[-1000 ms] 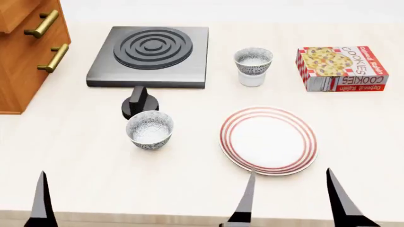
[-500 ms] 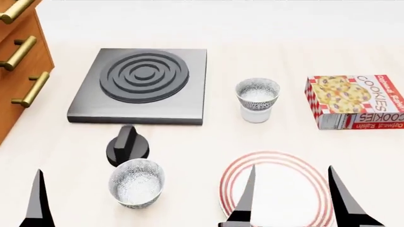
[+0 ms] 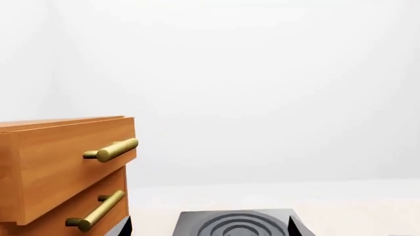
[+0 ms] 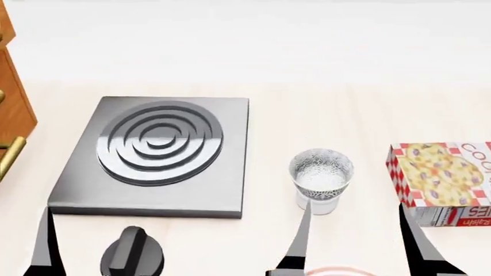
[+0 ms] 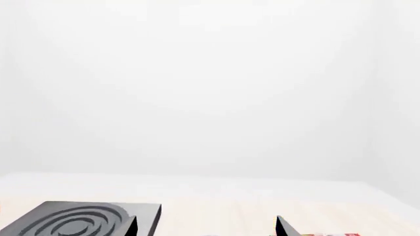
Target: Pick the akita bowl on the ramekin and place it on the plate.
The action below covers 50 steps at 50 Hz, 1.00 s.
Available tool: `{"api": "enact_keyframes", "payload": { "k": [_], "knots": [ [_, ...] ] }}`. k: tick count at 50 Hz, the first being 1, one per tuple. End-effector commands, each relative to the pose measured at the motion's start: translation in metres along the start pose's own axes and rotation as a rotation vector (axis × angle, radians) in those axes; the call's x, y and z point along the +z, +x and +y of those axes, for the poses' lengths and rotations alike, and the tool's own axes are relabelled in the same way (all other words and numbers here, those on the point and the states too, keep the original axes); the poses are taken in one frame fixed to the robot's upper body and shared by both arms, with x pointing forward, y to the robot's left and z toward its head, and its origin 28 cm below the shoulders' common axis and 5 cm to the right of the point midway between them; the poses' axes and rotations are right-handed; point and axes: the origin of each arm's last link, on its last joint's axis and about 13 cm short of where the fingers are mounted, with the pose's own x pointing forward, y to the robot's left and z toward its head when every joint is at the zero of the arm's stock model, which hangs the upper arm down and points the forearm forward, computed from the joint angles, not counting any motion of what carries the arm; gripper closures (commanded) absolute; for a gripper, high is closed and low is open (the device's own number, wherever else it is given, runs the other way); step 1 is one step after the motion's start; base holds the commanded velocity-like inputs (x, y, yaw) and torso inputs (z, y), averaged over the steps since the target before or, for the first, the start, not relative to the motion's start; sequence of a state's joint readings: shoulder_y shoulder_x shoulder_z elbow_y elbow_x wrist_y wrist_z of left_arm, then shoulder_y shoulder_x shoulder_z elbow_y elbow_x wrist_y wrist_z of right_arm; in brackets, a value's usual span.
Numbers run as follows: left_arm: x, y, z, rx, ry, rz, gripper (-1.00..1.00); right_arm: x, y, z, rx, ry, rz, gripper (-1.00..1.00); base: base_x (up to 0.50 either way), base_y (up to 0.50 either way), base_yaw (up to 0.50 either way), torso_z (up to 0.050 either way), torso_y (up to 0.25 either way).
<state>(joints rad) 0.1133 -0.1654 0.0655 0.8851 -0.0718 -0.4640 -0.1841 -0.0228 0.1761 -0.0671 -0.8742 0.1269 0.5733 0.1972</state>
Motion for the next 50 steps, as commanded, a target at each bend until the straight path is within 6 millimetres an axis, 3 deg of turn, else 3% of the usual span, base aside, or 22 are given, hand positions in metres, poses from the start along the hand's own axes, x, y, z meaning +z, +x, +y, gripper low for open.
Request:
{"api": "enact_keyframes", "payload": {
  "k": [1, 44, 50],
  "knots": [
    [-0.0002, 0.0001, -0.0006, 0.000, -0.002, 0.005, -1.00, 0.0006, -0.0002, -0.0007, -0.010, 0.010, -0.014, -1.00, 0.50, 0.00, 0.00, 0.000, 0.000],
    [0.0011, -0.0006, -0.0002, -0.002, -0.015, -0.019, -1.00, -0.0021, -0.0016, 0.0000, -0.003, -0.008, -0.008, -1.00, 0.01, 0.00, 0.00, 0.047, 0.000],
    [0.0013, -0.0014, 0.0013, -0.008, -0.040, -0.007, -1.00, -0.0021, -0.0012, 0.0002, -0.002, -0.009, -0.006, -1.00, 0.00, 0.00, 0.00, 0.000, -0.028]
  ]
}}
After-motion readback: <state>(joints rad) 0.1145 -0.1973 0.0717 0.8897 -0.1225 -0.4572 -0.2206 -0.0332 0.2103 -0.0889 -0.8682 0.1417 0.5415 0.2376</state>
